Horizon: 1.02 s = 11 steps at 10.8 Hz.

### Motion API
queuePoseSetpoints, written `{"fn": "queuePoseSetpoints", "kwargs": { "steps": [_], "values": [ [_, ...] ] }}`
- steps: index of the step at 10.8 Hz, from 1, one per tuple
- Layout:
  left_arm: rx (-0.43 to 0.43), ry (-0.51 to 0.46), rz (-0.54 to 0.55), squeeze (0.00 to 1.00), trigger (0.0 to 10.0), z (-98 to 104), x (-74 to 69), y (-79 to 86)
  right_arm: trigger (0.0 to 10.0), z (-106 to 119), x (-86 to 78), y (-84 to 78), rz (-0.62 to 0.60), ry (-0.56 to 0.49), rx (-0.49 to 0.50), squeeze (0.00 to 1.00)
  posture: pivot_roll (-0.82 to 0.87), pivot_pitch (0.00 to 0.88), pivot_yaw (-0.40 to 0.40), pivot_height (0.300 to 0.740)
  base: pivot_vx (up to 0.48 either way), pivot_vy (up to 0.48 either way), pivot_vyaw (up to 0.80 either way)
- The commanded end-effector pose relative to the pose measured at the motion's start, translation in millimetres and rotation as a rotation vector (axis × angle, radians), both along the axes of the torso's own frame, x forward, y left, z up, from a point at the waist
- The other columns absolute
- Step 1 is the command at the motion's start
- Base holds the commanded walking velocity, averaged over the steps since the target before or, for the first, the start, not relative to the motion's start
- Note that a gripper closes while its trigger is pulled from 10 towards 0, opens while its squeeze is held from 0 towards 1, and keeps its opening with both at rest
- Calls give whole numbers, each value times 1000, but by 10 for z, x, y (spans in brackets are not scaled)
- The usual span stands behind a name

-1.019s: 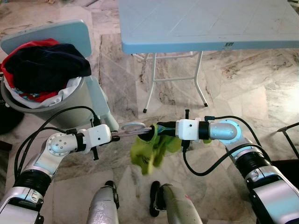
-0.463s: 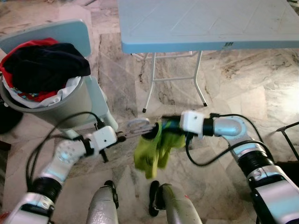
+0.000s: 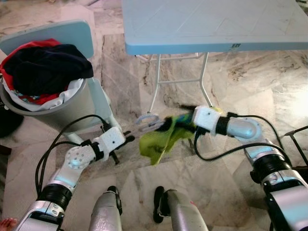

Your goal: Hang hanger

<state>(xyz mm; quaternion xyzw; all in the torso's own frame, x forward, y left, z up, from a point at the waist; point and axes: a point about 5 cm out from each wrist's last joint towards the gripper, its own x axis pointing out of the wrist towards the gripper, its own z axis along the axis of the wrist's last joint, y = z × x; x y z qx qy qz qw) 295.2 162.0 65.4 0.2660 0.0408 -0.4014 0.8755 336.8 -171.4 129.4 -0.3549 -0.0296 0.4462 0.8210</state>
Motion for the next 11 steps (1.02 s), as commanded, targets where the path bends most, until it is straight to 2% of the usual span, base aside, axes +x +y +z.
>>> {"fn": "queuePoseSetpoints", "kwargs": {
  "steps": [1, 2, 4, 6, 7, 8, 9, 11],
  "values": [
    [-42, -43, 27, 0, 0, 67, 18, -8, 10000, -68, -47, -95, -27, 26, 2, 1000, 43, 264, -93, 740, 0, 0, 0],
    [-47, -34, 20, 0, 0, 37, -4, -46, 10000, -3, -45, -78, -19, -44, 3, 1000, 42, 266, -93, 740, 0, 0, 0],
    [-42, -44, 33, 0, 0, 26, -6, -74, 10000, 151, 1, -89, -59, -136, 67, 1000, 40, 267, -96, 740, 0, 0, 0],
    [-64, -55, 52, 0, 0, 35, -3, -94, 10000, 142, -52, -41, -21, -143, 96, 1000, 39, 276, -101, 740, 0, 0, 0],
    [-79, -73, 82, 0, 0, 68, 27, -77, 10000, 173, -47, -46, -56, -183, 120, 1000, 46, 274, -104, 740, 0, 0, 0],
    [-82, -75, 89, 0, 0, 76, 36, -70, 10000, 184, -33, -77, -95, -197, 137, 1000, 46, 274, -104, 740, 0, 0, 0],
    [-95, -84, 105, 0, 0, 105, 51, -51, 10000, 118, -11, -230, -228, -176, 161, 1000, 54, 274, -108, 740, 0, 0, 0],
    [-117, -82, 126, 0, 0, 122, 64, -32, 10000, -119, -61, -411, -397, -76, 168, 1000, 56, 270, -100, 740, 0, 0, 0]
  ]
}}
